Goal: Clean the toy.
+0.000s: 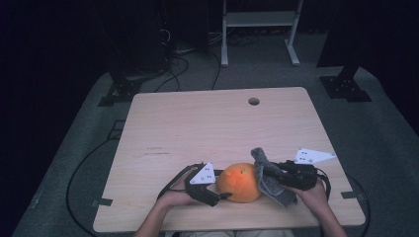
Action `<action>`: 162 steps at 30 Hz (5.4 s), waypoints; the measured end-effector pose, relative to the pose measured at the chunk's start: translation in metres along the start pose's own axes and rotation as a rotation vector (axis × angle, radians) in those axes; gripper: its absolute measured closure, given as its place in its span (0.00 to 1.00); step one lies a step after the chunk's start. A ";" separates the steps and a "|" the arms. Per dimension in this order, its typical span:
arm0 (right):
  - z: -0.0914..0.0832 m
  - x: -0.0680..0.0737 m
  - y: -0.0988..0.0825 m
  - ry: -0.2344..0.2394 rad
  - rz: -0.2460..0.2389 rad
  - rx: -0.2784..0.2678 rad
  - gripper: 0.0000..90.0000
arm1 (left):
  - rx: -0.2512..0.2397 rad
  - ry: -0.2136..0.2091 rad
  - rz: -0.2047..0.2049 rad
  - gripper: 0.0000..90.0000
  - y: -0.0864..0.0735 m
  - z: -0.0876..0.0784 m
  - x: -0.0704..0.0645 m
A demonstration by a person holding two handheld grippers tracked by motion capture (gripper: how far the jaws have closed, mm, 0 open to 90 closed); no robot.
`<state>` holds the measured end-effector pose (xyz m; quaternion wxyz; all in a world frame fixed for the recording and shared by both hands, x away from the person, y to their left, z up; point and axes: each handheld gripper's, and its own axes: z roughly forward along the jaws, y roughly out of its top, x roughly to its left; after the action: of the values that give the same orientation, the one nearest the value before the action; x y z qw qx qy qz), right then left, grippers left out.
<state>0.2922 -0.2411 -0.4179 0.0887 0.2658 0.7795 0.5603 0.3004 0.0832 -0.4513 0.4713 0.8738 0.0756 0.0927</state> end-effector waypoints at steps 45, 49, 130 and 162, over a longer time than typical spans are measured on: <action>-0.005 -0.020 -0.015 -0.002 0.112 0.053 0.81 | 0.024 -0.008 0.014 0.23 -0.006 0.001 0.000; 0.009 -0.016 -0.019 0.019 0.081 0.119 0.81 | 0.033 -0.009 0.010 0.25 -0.007 0.000 0.002; 0.009 0.015 0.011 -0.040 -0.064 -0.014 0.81 | -0.200 0.051 -0.167 0.12 0.023 -0.012 0.008; 0.016 0.016 0.006 -0.127 -0.114 0.043 0.81 | -0.172 0.126 -0.175 0.32 0.018 0.000 0.005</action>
<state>0.2872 -0.2185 -0.4155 0.1640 0.2579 0.7979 0.5196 0.3060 0.0742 -0.4355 0.5449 0.8128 0.1726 0.1123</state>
